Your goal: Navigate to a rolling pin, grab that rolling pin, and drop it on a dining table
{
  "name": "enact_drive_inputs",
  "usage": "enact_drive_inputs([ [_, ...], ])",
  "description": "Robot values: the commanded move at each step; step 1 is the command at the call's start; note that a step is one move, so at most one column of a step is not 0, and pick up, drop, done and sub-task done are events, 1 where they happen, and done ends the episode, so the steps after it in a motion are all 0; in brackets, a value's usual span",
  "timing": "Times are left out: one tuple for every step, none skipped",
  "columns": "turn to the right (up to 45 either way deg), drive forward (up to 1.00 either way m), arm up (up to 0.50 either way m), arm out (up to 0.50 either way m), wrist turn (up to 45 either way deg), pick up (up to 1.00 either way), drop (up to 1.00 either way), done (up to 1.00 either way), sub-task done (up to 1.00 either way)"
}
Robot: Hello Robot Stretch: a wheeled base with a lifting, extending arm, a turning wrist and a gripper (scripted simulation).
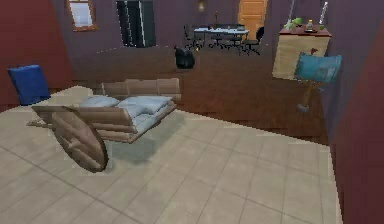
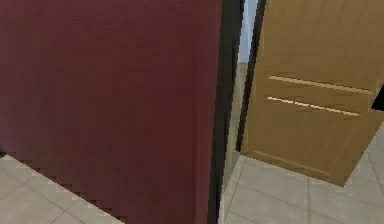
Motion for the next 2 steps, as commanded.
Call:
enact_drive_inputs([
  [18.0,0.0,0.0,0.0,0.0,0.0,0.0,0.0,0.0],
  [0.0,1.0,0.0,0.0,0.0,0.0,0.0,0.0,0.0],
])
